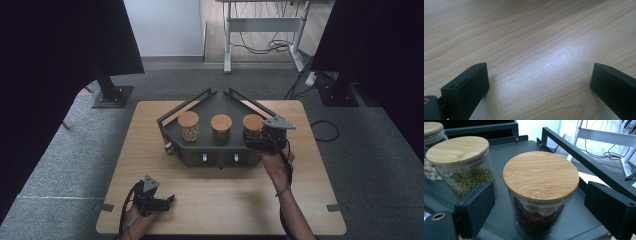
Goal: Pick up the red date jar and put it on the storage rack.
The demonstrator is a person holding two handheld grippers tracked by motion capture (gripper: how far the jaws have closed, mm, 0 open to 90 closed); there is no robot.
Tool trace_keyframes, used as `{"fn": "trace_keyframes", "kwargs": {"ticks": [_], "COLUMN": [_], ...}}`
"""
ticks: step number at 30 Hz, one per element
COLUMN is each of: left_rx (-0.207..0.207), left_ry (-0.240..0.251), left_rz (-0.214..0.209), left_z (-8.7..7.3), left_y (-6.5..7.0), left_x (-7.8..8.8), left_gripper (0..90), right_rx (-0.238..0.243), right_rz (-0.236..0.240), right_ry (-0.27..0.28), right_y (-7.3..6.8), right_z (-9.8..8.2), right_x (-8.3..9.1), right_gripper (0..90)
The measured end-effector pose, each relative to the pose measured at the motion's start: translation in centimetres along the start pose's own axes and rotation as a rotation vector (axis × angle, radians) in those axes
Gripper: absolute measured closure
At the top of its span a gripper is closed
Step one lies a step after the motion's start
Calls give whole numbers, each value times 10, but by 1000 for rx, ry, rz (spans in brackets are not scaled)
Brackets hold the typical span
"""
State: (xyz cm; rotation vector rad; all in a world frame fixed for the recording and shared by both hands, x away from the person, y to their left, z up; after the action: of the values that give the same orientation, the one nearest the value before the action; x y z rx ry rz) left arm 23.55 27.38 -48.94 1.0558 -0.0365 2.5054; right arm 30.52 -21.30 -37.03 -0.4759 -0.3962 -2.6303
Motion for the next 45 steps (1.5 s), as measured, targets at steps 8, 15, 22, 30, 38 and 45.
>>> {"fn": "trace_keyframes", "kwargs": {"ticks": [8, 15, 22, 30, 38, 45], "left_rx": [0, 0, 1, 3, 3, 2], "left_ry": [-1, 1, 2, 4, 5, 5], "left_rz": [0, 0, 1, 2, 2, 2], "left_z": [0, 0, 0, -1, -1, -1], "left_y": [0, 0, 0, 0, 1, 0], "left_x": [0, 0, 0, 0, 0, 0], "left_gripper": [19, 19, 19, 19, 19, 19], "right_rx": [13, 15, 20, 31, 41, 47], "right_rz": [-4, -12, -15, -17, -9, -6], "right_ry": [16, 30, 27, 28, 29, 26], "right_y": [-2, -3, -4, -5, -8, -10], "right_z": [-4, -10, -15, -20, -24, -27], "right_x": [11, 22, 30, 39, 45, 49], "right_gripper": [92, 94, 95, 95, 99, 100]}}
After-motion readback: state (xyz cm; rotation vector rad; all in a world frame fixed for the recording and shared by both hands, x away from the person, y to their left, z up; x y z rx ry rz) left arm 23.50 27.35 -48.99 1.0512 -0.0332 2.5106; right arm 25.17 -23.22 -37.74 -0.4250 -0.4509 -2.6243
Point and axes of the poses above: each handheld gripper's, and its own axes: x roughly backward along the jaws, z roughly out of its top, y roughly to its right, the point moved 4 cm from there along -x, roughly forward along the jaws, and after that the axes turned 12 degrees about x, right-handed, at the moved point
